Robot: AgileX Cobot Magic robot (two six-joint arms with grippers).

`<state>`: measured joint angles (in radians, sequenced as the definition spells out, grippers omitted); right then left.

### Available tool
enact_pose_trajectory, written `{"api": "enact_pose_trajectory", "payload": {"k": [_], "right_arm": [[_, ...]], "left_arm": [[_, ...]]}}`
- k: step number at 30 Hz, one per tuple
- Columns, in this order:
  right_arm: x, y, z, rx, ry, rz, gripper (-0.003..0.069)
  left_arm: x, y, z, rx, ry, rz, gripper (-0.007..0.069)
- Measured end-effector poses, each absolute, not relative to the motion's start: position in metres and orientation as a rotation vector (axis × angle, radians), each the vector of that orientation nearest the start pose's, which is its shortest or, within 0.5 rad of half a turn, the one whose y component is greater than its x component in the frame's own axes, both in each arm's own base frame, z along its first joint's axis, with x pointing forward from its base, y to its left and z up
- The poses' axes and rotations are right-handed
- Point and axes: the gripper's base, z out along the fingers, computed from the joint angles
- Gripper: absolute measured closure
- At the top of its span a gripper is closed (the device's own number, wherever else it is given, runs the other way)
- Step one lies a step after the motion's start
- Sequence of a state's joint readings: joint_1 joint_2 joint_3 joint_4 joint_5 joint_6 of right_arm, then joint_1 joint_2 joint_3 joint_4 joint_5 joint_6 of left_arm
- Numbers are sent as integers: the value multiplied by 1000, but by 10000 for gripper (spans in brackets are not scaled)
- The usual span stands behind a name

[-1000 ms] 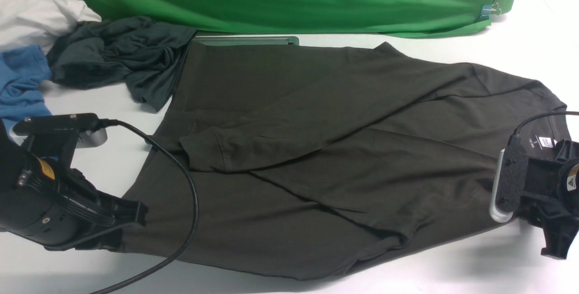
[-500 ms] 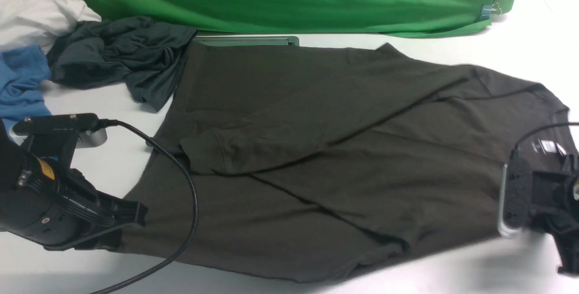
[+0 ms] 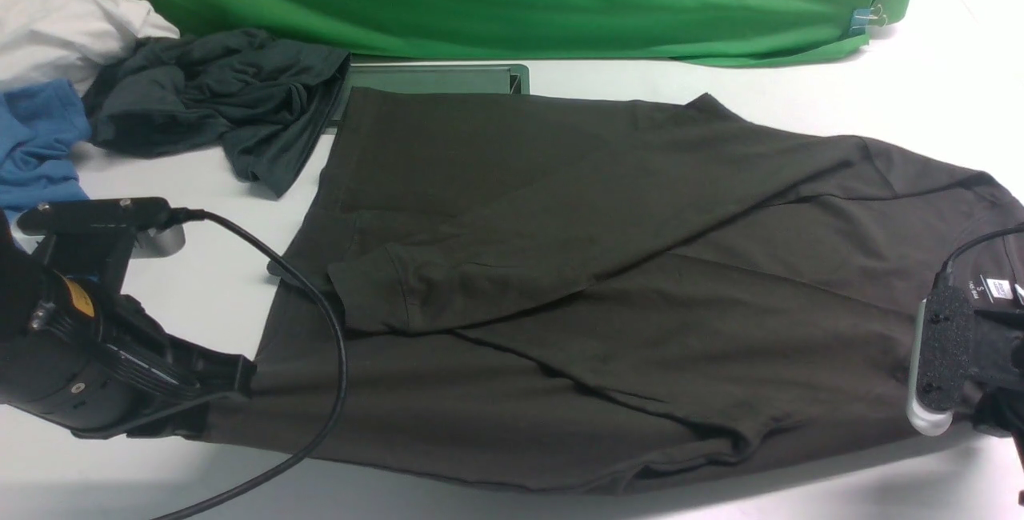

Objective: Fold a long-sleeved shirt on a white desktop.
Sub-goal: 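Grasp the near edge of the shirt at its hem and shoulder corners, then fold the black garment in half by bringing its near edge over to the far edge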

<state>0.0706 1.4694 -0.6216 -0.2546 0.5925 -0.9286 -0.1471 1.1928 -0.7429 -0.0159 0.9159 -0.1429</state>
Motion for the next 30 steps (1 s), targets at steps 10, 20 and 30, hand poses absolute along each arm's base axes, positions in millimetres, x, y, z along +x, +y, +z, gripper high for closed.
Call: {"api": "enact_pose_trajectory", "payload": {"k": [10, 20, 30], "right_arm": [[234, 5, 183, -1558, 2441, -393, 641], [275, 8, 238, -1296, 2329, -478, 641], [358, 14, 278, -1160, 2208, -524, 641]], "left_arm": [[208, -33, 251, 1, 2747, -111, 580], [262, -39, 302, 6, 2531, -133, 580], [382, -30, 305, 20, 2485, -128, 580]]}}
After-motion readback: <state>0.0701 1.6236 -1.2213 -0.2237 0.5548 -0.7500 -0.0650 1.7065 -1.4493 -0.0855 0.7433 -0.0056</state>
